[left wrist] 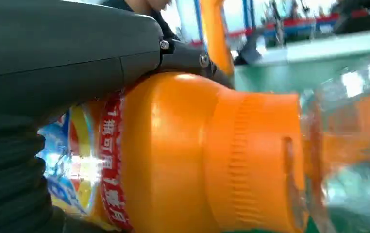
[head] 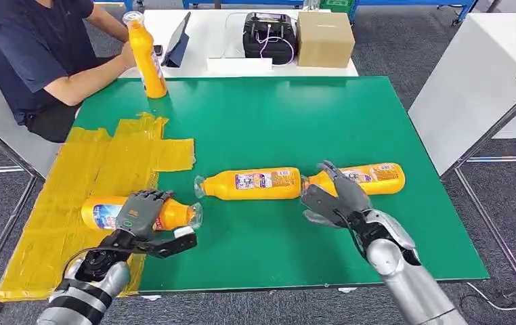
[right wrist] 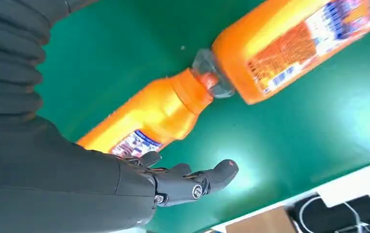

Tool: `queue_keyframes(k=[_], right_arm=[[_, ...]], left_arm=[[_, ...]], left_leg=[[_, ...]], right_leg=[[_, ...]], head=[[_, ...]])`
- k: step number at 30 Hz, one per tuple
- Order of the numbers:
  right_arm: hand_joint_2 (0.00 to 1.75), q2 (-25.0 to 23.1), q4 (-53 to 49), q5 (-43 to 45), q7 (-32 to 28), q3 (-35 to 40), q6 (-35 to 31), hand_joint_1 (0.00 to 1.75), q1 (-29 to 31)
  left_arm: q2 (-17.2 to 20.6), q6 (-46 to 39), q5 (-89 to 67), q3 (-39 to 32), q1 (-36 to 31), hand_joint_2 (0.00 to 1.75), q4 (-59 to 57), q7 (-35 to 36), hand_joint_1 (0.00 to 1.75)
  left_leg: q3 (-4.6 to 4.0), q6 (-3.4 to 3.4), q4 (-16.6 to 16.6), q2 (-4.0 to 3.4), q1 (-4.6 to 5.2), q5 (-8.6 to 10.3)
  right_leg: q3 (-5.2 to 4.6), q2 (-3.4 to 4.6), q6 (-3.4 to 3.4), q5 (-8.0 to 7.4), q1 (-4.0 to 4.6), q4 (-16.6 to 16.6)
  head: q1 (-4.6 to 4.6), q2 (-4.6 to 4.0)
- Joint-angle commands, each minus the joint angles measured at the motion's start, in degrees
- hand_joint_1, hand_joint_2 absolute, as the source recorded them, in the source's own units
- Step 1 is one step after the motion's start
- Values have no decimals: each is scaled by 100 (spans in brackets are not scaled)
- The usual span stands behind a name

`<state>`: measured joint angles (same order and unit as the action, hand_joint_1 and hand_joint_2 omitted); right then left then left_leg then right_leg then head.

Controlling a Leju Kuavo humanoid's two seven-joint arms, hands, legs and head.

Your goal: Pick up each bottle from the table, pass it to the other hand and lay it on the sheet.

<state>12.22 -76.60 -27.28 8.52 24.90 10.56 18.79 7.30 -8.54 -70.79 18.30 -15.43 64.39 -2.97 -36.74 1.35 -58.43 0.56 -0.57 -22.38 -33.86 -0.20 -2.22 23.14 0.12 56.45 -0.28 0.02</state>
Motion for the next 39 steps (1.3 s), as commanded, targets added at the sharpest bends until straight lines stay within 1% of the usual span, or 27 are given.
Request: queue_keyframes(k=[1, 2, 3, 4, 5, 6, 8, 9, 11, 12, 14, 15, 17, 18, 20, 21, 23, 24, 26, 27, 28, 29, 31, 32, 36, 39], right_arm=[[175, -542, 1827, -470, 44, 551, -45, 0, 1227], [175, -628, 2007, -506, 41, 608, -30, 0, 1388], [175, -607, 1795, -691, 24, 696, -209, 0, 1610], [175, -696, 1703, -713, 215, 734, 103, 0, 1867], [175, -780, 1687, -735, 311, 736, 225, 0, 1971], [175, -863, 1741, -780, 362, 756, 276, 0, 2043], [175, -1016, 1925, -878, 366, 835, 293, 0, 2130], [175, -1043, 1944, -880, 367, 842, 289, 0, 2129], [175, -1201, 2230, -948, 297, 959, 273, 0, 2217], [175, -1221, 2282, -960, 275, 984, 250, 0, 2229], [175, -1275, 2411, -995, 228, 1056, 254, 0, 2261], [175, -1283, 2421, -995, 231, 1061, 252, 0, 2244], [175, -1353, 2638, -1034, 218, 1075, 167, 0, 2248], [175, -1362, 2680, -1041, 210, 1085, 157, 0, 2240], [175, -1376, 2891, -1046, 163, 1123, 208, 0, 2252], [175, -1381, 2969, -1049, 157, 1132, 195, 0, 2254], [175, -1371, 3197, -1108, 115, 1187, 217, 0, 2278], [175, -1360, 3246, -1111, 87, 1189, 210, 0, 2275], [175, -1323, 3445, -1184, 80, 1196, 192, 0, 2268], [175, -1308, 3480, -1194, 62, 1197, 187, 0, 2265], [175, -1339, 3738, -1090, 68, 1163, 423, 0, 2077], [175, -1369, 4021, -1183, -100, 1197, 195, 0, 2012], [175, -1373, 4407, -1348, -201, 1269, -115, 0, 2042], [175, -1385, 4531, -1373, -249, 1226, -198, 0, 2091], [175, -1351, 4572, -1398, -259, 1172, -202, 0, 2191], [175, -1355, 4662, -1650, -144, 1139, -264, 0, 2292]], left_arm=[[271, 777, 755, 406, -608, 175, -874, -340, 0], [327, 1029, 977, 418, -662, 175, -904, -446, 0], [405, 842, 1095, 435, -805, 175, -701, -523, 0], [497, 1525, 1607, 351, -948, 175, -531, -693, 0], [591, 1783, 1790, 331, -973, 175, -367, -709, 0], [639, 1947, 1951, 284, -973, 175, -291, -713, 0], [709, 2239, 2387, 197, -951, 175, -170, -887, 0], [731, 2248, 2404, 192, -946, 175, -152, -894, 0], [844, 2686, 3141, 52, -852, 175, 78, -1155, 0], [868, 2717, 3254, 29, -819, 175, 141, -1165, 0], [816, 3001, 3979, -265, -696, 175, 324, -1400, 0], [824, 3004, 3985, -271, -692, 175, 331, -1399, 0], [666, 3046, 4550, -585, -458, 175, 744, -1354, 0], [652, 3045, 4573, -580, -419, 175, 827, -1338, 0], [466, 3221, 5191, -837, -272, 175, 1062, -1339, 0], [458, 3228, 5227, -832, -227, 175, 1164, -1301, 0], [241, 3345, 5806, -1060, -80, 175, 1416, -1256, 0], [226, 3341, 5827, -1050, -50, 175, 1486, -1211, 0], [3, 3346, 6312, -1245, 88, 175, 1757, -1160, 0], [-5, 3345, 6330, -1239, 109, 175, 1808, -1129, 0], [-39, 3415, 6522, -1276, 286, 175, 1722, -772, 0], [-52, 3340, 6537, -1258, 353, 175, 1614, -977, 0], [-97, 3312, 6631, -1267, 434, 175, 1579, -1134, 0], [-95, 3313, 6630, -1245, 460, 175, 1620, -1134, 0], [-111, 3305, 6632, -1230, 466, 175, 1687, -1130, 0], [-134, 3294, 6628, -1214, 507, 175, 1704, -1120, 0]], left_leg=[[18, -6, 4, -28, 2, -7], [23, -9, 4, -27, 2, -7], [18, -9, 2, -27, 2, -5], [20, -10, 2, -31, 4, -7], [-1, -9, -10, -26, 4, -4], [-6, -12, -20, -41, 5, -9], [-4, -17, -15, -45, 5, -4], [-1, -22, -7, -38, -1, 4], [1, -26, -3, -30, -2, 9], [7, -28, -3, -38, -3, 5], [3, -32, -4, -29, -6, 9], [-1, -29, -3, -20, -6, 13], [-1, -29, -1, -21, -7, 13], [2, -29, 0, -22, -4, 11], [2, -27, 0, -21, -3, 11], [5, -27, 0, -22, -3, 9], [6, -26, 1, -15, -3, 9], [-1, -25, 1, -8, -3, 14], [-1, -25, 0, -4, -3, 13], [3, -25, 2, -5, -1, 11], [-3, -25, 0, -2, -2, 14], [2, -26, 1, -4, -1, 11], [29, -26, 23, -5, 2, 13], [21, -27, 15, -3, 0, 13], [-7, -27, 1, 4, 0, 15], [-1, -27, 0, -6, 0, 11]], right_leg=[[8, 25, 4, 2, -1, 1], [11, 24, 5, 4, -2, 2], [6, 25, 4, 2, -1, 3], [6, 29, 5, 4, -3, 7], [-14, 26, 4, 4, -4, 23], [-25, 41, 6, 6, -5, 38], [-26, 44, 7, 3, -5, 41], [-21, 37, 19, -9, 2, 28], [-19, 27, 18, -7, 2, 26], [-16, 34, 19, -5, 2, 27], [-19, 25, 19, -2, 3, 30], [-23, 20, 17, -4, 2, 31], [-22, 21, 17, -5, 3, 31], [-20, 22, 17, -2, 1, 32], [-19, 22, 16, -2, 0, 32], [-16, 22, 15, 0, 0, 31], [-13, 15, 14, 1, 1, 29], [-19, 9, 14, -1, 0, 30], [-18, 5, 15, 0, 1, 29], [-14, 6, 14, 2, -1, 28], [-19, 4, 14, 0, 0, 30], [-14, 5, 14, 3, -1, 29], [12, 6, 15, 0, -3, 8], [5, 5, 16, 0, -2, 15], [-24, -2, 16, 1, -2, 31], [-20, 6, 16, 4, -2, 32]], head=[[0, 0], [-2, 0], [-2, 0], [0, 0], [0, 0], [0, 0], [0, 0], [-2, 0], [-2, 0], [0, 0], [-2, 0], [0, 0], [0, 0], [0, 0], [0, 0], [0, 0], [0, 0], [0, 0], [0, 0], [0, 0], [2, 0], [0, 0], [0, 0], [0, 0], [0, 0], [0, 0]])
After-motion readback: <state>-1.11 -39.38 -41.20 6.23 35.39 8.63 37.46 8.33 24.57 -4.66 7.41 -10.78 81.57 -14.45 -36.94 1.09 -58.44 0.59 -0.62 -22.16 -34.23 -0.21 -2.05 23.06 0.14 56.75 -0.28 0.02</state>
